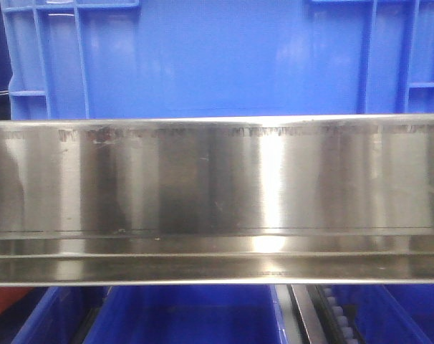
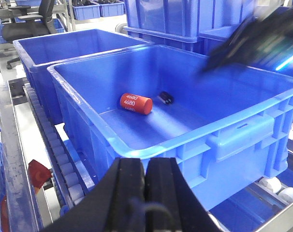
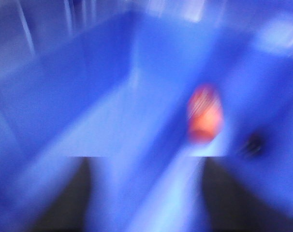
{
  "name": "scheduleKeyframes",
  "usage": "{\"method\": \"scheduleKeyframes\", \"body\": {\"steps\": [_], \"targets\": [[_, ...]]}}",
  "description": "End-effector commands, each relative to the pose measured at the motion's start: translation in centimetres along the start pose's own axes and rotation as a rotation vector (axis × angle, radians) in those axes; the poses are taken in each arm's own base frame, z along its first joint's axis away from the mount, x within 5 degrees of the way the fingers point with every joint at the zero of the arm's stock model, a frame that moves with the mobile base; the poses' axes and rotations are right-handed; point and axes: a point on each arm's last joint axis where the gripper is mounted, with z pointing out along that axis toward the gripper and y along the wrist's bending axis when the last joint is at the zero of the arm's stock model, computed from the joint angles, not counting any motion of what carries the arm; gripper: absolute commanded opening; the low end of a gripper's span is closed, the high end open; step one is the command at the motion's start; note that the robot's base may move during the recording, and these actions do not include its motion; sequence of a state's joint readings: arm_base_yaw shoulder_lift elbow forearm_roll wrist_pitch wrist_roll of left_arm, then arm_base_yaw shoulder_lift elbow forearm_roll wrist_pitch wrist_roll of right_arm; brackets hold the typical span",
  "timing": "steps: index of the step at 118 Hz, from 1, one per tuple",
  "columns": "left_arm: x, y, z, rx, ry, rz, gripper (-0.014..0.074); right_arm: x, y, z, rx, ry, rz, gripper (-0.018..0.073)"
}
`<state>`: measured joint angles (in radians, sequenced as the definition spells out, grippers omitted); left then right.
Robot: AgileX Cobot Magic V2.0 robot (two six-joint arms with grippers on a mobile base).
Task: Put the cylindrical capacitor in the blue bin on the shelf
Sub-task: 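Open right gripper to release capacitor beside the orange cylinder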
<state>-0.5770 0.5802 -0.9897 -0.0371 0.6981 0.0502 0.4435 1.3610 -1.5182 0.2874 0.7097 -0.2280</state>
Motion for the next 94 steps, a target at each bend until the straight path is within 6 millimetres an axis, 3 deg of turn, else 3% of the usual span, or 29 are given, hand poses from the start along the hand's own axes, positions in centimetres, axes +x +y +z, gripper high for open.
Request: {"method": "scheduleKeyframes", "body": {"steps": [1, 12, 16, 46, 94], "targets": [[0.0, 0.0, -0.1, -0.001, -0.015, -0.01, -0.0111, -0.9, -0.3, -3.4, 0.037, -0.095, -0.007, 0.003], [0.0, 0.0, -0.1, -0.001, -0.015, -0.01, -0.0111, -0.8, -0.7, -6.4, 0.086, -0.151, -0.012, -0.0146], [0.0, 0.0, -0.1, -0.001, -0.015, -0.01, -0.0111, -0.6, -0.9, -7.2, 0.104, -0.166, -0.011, -0.0167], [0.0, 0.0, -0.1, -0.001, -0.015, -0.01, -0.0111, 3.7, -1.6, -10.6, 0.193, -0.175, 0.02, -0.0153], [0.0, 0.0, -0.1, -0.001, -0.015, -0.01, -0.0111, 14.4, -0.4, -12.9, 0.247, -0.257, 0.033, -0.0153]]}}
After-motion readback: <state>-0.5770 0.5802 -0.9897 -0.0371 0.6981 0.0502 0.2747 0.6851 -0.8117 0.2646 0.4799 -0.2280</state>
